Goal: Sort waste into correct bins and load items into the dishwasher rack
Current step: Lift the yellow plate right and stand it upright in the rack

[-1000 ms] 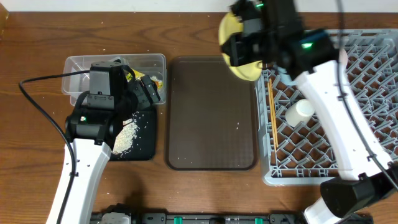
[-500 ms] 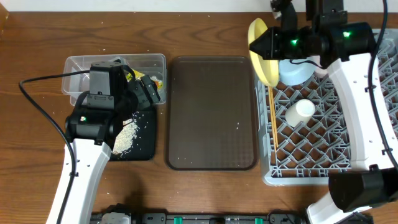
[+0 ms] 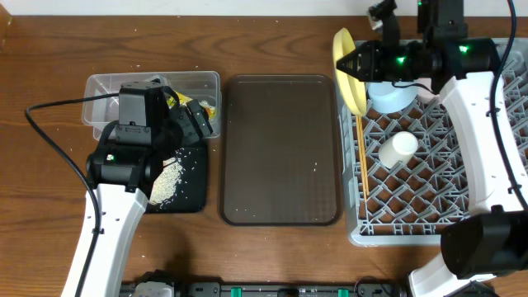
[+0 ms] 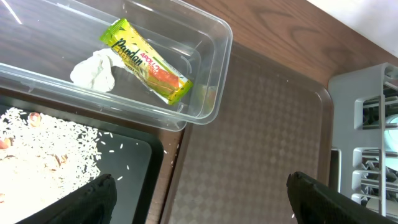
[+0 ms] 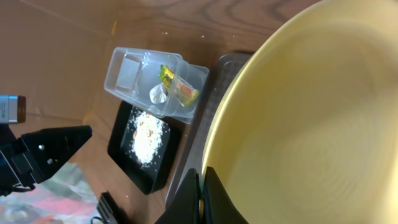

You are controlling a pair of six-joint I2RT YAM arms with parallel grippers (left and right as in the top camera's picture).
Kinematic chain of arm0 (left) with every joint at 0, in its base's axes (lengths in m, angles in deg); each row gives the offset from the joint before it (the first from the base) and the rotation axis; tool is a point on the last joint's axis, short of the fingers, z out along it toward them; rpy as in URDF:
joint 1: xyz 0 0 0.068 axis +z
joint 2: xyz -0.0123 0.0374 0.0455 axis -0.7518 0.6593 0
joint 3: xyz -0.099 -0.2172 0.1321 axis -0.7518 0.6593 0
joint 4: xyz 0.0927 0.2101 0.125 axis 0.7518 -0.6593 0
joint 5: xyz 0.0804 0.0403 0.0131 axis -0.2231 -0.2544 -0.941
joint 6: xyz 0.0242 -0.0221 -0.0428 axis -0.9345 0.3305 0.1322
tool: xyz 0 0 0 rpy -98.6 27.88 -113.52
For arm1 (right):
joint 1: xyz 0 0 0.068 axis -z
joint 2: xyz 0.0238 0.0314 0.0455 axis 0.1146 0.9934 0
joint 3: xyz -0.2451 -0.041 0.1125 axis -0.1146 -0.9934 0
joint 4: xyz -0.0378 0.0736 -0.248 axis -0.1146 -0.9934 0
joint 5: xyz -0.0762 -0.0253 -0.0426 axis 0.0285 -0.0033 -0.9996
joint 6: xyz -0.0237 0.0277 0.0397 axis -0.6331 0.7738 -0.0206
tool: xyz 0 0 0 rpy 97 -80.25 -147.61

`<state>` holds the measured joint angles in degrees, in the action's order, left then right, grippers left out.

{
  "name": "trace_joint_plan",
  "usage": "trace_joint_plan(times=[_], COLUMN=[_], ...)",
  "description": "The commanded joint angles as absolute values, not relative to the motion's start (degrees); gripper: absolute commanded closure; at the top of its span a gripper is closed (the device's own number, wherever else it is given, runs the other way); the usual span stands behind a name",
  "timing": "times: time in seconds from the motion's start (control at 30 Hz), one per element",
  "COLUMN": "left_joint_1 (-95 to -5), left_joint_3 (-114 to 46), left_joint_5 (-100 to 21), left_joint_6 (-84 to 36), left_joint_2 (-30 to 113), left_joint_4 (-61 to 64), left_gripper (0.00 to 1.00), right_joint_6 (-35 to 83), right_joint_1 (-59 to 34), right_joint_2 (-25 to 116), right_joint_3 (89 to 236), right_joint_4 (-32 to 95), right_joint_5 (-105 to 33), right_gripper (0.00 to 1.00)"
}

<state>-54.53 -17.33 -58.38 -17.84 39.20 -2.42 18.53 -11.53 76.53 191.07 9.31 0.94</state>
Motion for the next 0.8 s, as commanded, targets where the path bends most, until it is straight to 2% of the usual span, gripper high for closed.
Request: trace_joint_plan(times=[0.0, 0.3, 0.53, 0.77], left_joint_1=[-54.3, -54.3, -54.3, -54.3], left_joint_3=[-18.0, -18.0, -18.0, -18.0], left_joint_5=[-58.7, -58.7, -58.7, -58.7], left_joint_6=[-17.9, -17.9, -17.9, -17.9], left_joint_2=[39.2, 39.2, 39.2, 39.2], left_joint_4=[-2.4, -2.4, -2.4, -2.4], left_gripper=[0.10, 0.10, 0.10, 0.09], right_joint_6=[17.7, 16.3, 15.7, 15.1], right_joint_1=[-9.4, -4.3, -1.3, 2.1], right_joint_2=[76.7, 76.7, 76.7, 76.7], right_joint_3=[188.3, 181.3, 177.2, 176.3], right_joint_4=[10.8, 15.3, 16.8, 17.5], right_joint_5=[7.4, 14.0, 14.0, 14.0], right_gripper=[0.99, 0.99, 0.99, 0.92])
